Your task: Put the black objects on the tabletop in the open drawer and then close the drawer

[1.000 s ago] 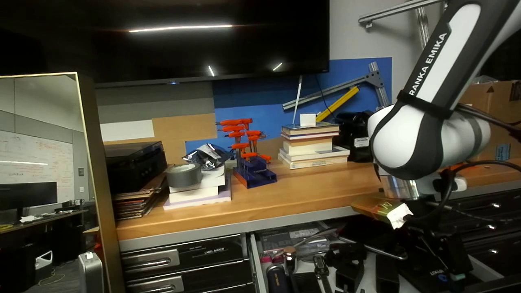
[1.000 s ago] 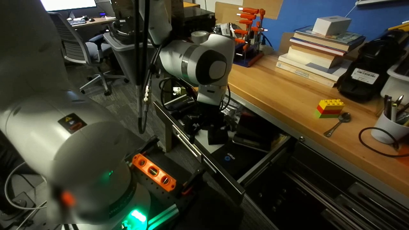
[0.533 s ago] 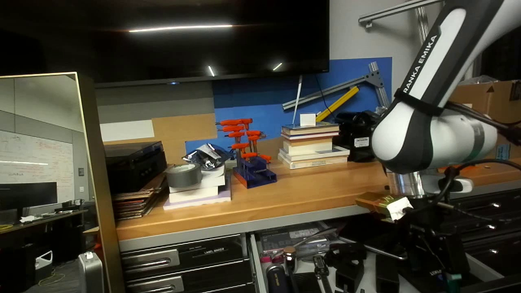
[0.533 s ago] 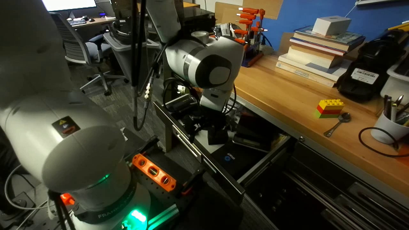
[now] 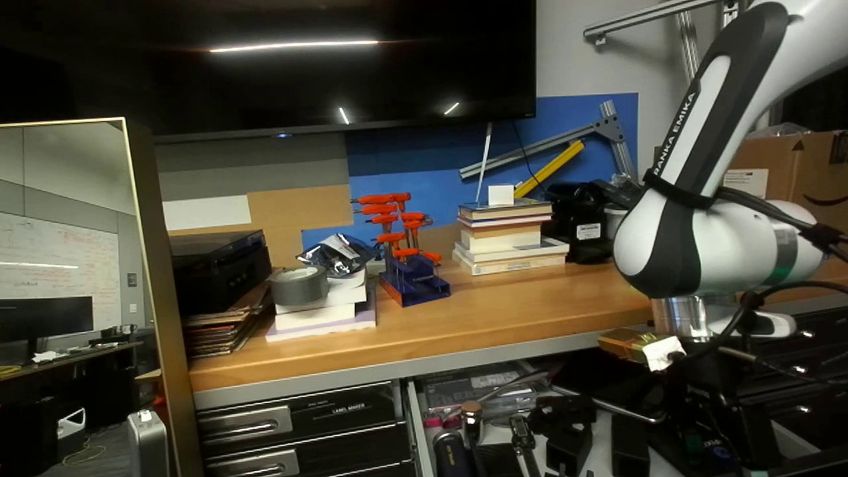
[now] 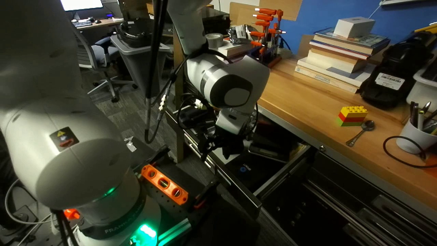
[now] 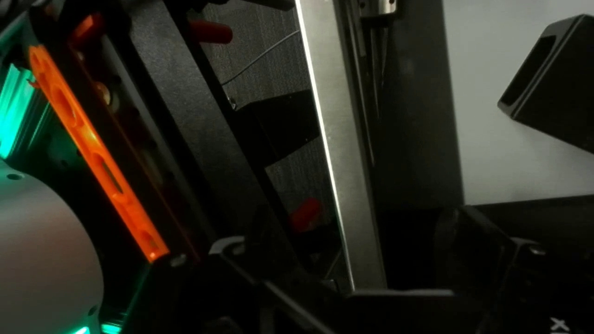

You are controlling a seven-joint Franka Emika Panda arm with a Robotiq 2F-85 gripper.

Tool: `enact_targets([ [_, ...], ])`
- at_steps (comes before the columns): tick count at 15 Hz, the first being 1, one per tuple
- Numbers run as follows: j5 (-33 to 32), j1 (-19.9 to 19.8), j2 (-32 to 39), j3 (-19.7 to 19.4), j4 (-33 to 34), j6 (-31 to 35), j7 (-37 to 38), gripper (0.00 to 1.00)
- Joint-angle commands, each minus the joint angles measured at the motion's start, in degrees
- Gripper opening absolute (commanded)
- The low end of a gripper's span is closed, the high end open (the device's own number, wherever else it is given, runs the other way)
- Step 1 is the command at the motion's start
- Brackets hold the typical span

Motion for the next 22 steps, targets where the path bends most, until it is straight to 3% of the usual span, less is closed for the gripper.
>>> enact_targets([
  [1, 1.3, -0.8, 1.5, -0.1, 0.1, -0.4, -0.5, 1.00],
  [7, -0.2, -0.9, 5.7, -0.6, 0.1, 6.2, -3.1, 1.00],
  [17, 3.0, -0.5, 12.5, 0.7, 0.8, 33.7, -15.0, 1.00],
  [19, 4.7, -1.3, 14.2, 2.1, 2.5, 39.5, -17.3, 1.00],
  [20, 3.0, -3.6, 15.0, 4.1, 3.3, 42.7, -16.3, 1.00],
  [22, 2.2, -4.3, 17.6, 5.3, 5.8, 48.1, -15.7, 1.00],
])
